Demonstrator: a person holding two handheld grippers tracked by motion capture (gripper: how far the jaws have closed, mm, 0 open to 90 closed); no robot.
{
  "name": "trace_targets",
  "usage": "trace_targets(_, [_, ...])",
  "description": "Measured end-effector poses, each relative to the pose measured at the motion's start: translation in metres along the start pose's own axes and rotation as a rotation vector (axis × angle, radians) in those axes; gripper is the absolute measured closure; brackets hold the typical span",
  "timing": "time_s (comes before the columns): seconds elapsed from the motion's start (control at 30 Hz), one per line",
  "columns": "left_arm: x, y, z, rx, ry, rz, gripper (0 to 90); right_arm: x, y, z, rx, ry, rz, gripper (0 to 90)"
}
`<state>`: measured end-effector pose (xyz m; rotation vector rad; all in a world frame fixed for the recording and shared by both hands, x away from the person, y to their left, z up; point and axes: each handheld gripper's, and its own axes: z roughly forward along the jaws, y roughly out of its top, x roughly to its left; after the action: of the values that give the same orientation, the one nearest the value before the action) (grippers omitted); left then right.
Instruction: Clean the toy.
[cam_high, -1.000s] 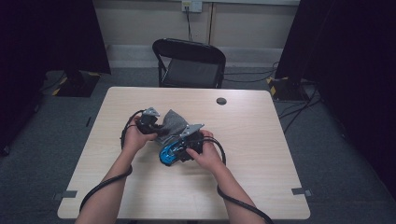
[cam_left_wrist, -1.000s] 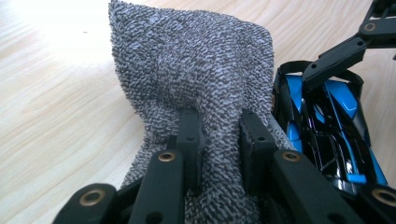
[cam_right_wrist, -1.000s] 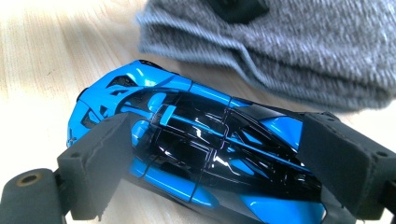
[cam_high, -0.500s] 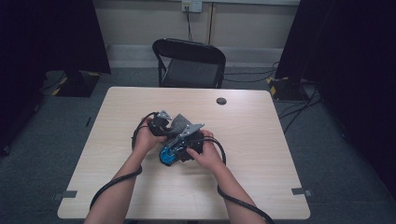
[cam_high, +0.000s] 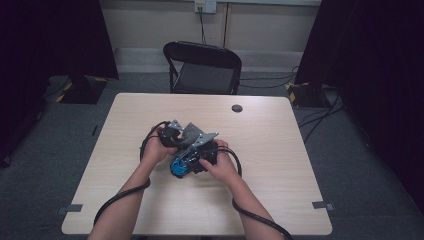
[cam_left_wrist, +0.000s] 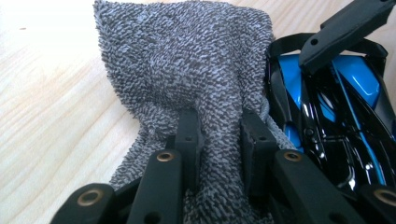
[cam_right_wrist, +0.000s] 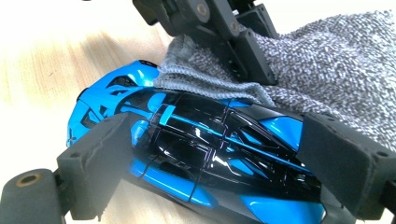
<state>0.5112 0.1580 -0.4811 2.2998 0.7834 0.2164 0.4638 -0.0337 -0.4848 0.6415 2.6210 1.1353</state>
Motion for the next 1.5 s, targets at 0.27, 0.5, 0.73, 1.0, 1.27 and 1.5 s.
trace_targets(0.27, [0.003,-0.007,-0.011,0.025,-0.012,0.023,72.5,0.002,0.001,0.001,0.005,0.009,-0.002,9.8])
trace_targets(0.5, [0.004,-0.016,-0.021,0.041,-0.03,0.038,72.6,0.002,0.002,0.001,0.018,0.009,-0.002,9.9])
trace_targets(0.73, [0.005,-0.024,-0.029,0.048,-0.036,0.042,72.7,0.002,0.003,0.001,0.017,0.009,-0.003,9.8])
trace_targets(1.0, [0.004,-0.036,-0.039,0.045,-0.034,0.04,72.7,0.002,0.003,0.001,0.02,0.007,-0.002,9.9])
trace_targets(1.27, [0.002,-0.05,-0.049,0.041,-0.029,0.025,72.6,0.002,0.003,0.001,0.021,0.006,-0.002,9.9])
trace_targets(1.5, [-0.003,-0.066,-0.059,0.007,-0.025,-0.006,72.7,0.003,0.004,0.001,0.028,0.003,-0.001,9.8])
